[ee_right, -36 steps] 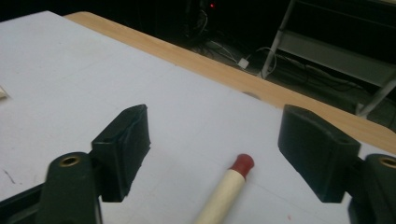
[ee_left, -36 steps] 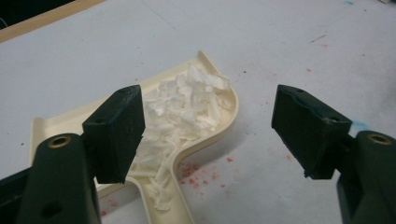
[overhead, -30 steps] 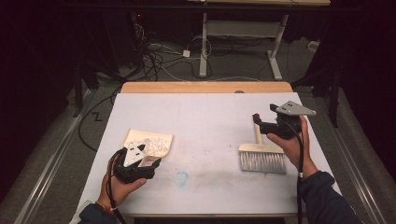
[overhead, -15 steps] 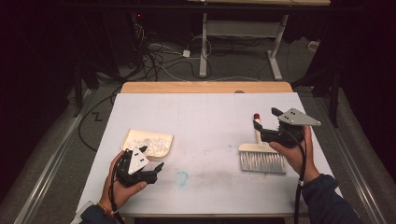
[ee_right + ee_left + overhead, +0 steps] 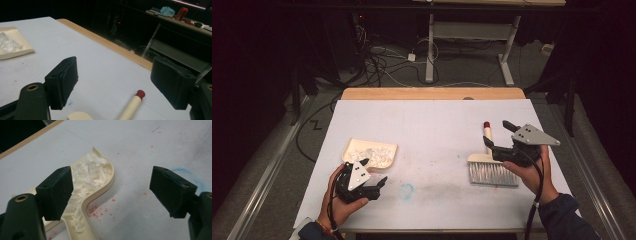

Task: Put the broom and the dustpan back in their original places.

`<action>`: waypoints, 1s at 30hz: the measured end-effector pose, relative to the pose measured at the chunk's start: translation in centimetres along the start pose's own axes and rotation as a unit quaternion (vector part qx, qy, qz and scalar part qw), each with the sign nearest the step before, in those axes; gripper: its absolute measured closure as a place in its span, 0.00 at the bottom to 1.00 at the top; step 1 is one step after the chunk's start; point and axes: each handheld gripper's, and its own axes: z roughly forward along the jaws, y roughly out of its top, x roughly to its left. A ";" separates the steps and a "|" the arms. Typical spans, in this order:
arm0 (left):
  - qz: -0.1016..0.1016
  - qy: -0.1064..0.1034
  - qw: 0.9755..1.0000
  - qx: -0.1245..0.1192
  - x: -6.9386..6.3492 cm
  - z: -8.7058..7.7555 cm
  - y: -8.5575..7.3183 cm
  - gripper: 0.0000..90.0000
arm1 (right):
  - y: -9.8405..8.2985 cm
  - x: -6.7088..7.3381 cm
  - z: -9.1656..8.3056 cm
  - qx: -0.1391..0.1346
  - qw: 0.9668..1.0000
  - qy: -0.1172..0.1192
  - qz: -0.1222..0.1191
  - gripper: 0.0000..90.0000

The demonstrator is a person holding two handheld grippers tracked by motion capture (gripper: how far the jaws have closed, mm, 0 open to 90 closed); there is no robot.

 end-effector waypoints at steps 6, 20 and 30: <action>0.006 -0.005 1.000 0.003 -0.2 0.0 0.0 0.21 | -0.3 0.5 -1.4 -0.005 1.000 0.007 -0.005 0.25; 0.006 -0.006 1.000 0.006 -0.3 0.0 0.1 0.21 | -1.4 1.4 -3.2 0.000 1.000 0.014 -0.020 0.24; 0.011 -0.010 1.000 0.010 -0.4 0.1 0.1 0.21 | -2.5 1.6 -4.2 0.000 0.999 0.023 -0.025 0.22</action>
